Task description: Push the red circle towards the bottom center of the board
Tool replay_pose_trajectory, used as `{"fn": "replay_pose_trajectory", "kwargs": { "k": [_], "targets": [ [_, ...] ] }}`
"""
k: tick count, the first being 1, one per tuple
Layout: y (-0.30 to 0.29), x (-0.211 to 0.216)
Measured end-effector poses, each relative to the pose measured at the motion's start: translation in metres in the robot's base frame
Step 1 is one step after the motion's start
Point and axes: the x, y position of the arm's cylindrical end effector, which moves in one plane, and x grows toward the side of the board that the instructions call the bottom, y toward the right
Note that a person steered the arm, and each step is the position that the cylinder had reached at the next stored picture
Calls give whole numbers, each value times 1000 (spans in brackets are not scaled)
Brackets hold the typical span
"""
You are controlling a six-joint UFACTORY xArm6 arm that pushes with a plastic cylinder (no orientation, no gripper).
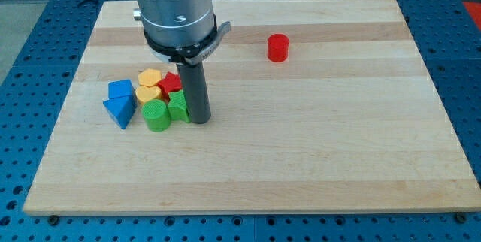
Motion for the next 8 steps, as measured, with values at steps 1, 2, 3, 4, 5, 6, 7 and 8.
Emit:
{"fn": "replay_pose_trajectory", "kwargs": {
  "k": [1, 2, 3, 4, 5, 6, 7, 8],
  "targets": [
    [58, -2],
    [141, -28],
    [227, -72],
    [250, -128],
    [231, -166],
    [165, -164],
    [119, -123],
    [79, -85]
  ]
}}
